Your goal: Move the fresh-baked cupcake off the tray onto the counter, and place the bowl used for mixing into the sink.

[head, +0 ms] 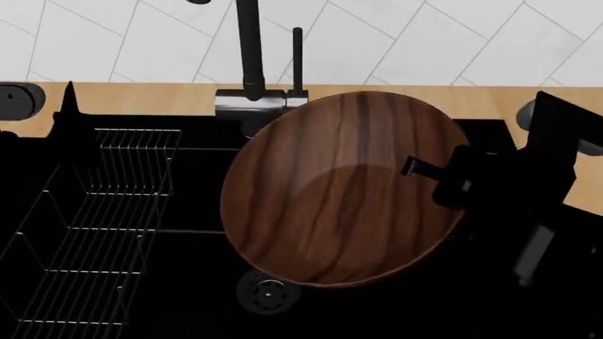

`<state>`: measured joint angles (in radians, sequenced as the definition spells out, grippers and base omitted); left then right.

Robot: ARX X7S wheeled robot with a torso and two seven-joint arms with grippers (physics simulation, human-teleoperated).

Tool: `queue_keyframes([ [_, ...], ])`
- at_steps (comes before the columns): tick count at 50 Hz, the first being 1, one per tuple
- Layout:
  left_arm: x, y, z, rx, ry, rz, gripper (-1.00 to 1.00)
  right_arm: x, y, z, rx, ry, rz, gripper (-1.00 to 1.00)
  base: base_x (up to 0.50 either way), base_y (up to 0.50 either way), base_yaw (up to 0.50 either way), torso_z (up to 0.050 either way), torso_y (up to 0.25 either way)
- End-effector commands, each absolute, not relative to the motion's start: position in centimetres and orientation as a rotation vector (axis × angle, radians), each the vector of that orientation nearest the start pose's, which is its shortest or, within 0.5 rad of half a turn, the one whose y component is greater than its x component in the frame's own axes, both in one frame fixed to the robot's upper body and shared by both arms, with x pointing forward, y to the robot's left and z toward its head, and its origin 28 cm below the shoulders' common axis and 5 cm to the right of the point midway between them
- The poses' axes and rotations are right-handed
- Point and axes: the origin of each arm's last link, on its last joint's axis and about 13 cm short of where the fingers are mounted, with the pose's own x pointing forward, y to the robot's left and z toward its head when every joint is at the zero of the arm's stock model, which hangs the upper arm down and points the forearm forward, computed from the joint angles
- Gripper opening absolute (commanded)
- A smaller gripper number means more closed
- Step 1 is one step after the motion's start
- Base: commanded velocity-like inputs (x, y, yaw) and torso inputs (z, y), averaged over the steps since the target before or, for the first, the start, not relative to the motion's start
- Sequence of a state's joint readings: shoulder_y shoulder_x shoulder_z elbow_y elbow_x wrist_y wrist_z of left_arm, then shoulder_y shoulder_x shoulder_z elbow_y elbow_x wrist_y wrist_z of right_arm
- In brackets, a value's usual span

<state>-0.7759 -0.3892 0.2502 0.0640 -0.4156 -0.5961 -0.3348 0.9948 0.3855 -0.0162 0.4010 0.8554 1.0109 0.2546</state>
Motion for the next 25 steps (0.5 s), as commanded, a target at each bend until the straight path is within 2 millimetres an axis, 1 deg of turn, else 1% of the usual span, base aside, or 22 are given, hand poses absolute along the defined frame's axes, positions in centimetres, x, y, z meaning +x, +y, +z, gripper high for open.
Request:
queue_keyframes([
  [1, 33.1, 24.9, 19.8, 0.101, -0.163, 0.111, 1.0, 35.5, -17.7, 18.7, 0.395, 0.441, 0.014, -1.0, 0.0, 0.0, 0.0, 0.0, 0.0],
  [12, 33.0, 25.0, 19.9, 0.105, -0.162, 0.114, 1.0, 36.2, -17.4, 17.4, 0.396, 0.467, 0.022, -1.0, 0.0, 0.0, 0.0, 0.0, 0.0],
  [25, 32.8, 25.1, 20.2, 0.11, -0.165, 0.12, 1.0, 36.9, -17.1, 15.2, 0.409, 0.504, 0.037, -1.0, 0.0, 0.0, 0.0, 0.0, 0.0],
])
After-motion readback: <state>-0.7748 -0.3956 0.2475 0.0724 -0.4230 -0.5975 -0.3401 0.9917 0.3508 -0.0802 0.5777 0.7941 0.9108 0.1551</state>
